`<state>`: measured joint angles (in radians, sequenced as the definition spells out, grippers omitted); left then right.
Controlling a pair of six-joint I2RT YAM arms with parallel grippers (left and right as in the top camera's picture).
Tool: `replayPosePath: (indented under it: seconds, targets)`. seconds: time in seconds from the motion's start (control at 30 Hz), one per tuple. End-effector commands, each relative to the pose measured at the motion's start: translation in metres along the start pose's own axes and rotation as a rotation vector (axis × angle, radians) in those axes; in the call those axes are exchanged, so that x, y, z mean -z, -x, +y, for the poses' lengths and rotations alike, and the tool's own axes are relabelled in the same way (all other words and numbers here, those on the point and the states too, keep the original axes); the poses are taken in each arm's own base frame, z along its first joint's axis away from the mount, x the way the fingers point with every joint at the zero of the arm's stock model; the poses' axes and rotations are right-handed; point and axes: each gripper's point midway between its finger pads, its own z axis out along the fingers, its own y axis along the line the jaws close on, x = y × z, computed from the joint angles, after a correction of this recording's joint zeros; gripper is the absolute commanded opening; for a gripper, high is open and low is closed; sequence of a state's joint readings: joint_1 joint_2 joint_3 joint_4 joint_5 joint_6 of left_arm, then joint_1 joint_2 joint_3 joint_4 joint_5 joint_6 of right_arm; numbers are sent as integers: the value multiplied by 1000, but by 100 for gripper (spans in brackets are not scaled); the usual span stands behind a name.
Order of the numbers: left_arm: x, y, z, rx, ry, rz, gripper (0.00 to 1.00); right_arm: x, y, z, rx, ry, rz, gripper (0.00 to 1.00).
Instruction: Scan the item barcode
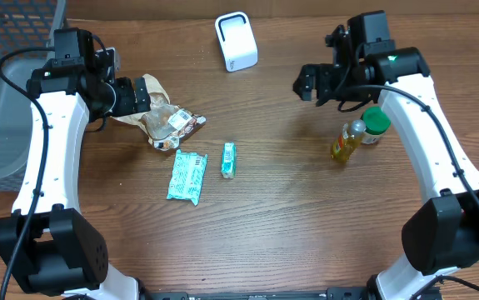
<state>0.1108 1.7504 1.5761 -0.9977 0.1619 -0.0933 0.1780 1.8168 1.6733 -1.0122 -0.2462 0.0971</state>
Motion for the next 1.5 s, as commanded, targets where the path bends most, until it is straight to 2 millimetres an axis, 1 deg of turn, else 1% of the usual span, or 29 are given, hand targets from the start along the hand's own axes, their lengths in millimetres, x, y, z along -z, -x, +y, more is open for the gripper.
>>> replayPosePath:
  seconds: [0.0, 0.13, 0.23, 0.33, 0.43, 0.5, 0.57, 0.67, 0.77, 0.83, 0.97, 1.2, 1.27, 1.33, 1.4, 1.47]
  targets:
    - [1, 1, -6, -40, -15, -5, 99, -9, -14, 39, 8, 118, 49, 100]
    - [1, 1, -6, -39, -15, -5, 100, -16, -25, 68, 69, 146, 73, 100]
    - [1, 1, -6, -39, -15, -5, 100, -22, -35, 95, 120, 155, 84, 100]
    - [1, 1, -6, -39, -15, -5, 100, -30, -42, 110, 114, 94, 64, 100]
    - [1, 1, -6, -40, -15, -5, 100, -38, -48, 118, 72, -10, 36, 100]
    - [1, 1, -6, -39, -15, -5, 100, -44, -54, 126, 59, -65, 18, 100]
    - [1, 1, -6, -40, -15, -5, 100, -48, -60, 137, 73, -78, 9, 100]
    - [1, 1, -6, -39, -15, -5, 100, -54, -71, 161, 122, -47, 11, 100]
    - [1, 1, -6, -39, -15, -5, 100, -57, -76, 176, 149, -25, 4, 100]
    - [1, 1, -6, -39, -15, -5, 100, -57, -74, 179, 145, -24, -9, 100]
    - [1, 1, -6, -40, -15, -5, 100, -57, -63, 160, 76, -130, -73, 100]
    - [1, 1, -6, -39, -15, -5, 100, -56, -57, 151, 48, -185, -110, 100]
    - [1, 1, -6, -39, -15, -5, 99, -57, -58, 152, 48, -180, -105, 100]
    - [1, 1, -6, -40, -15, -5, 100, -58, -62, 158, 48, -144, -82, 100]
    - [1, 1, -6, -40, -15, -5, 99, -60, -72, 168, 48, -83, -29, 100]
    - [1, 1, -6, -39, -15, -5, 99, -60, -79, 169, 48, -68, 5, 100]
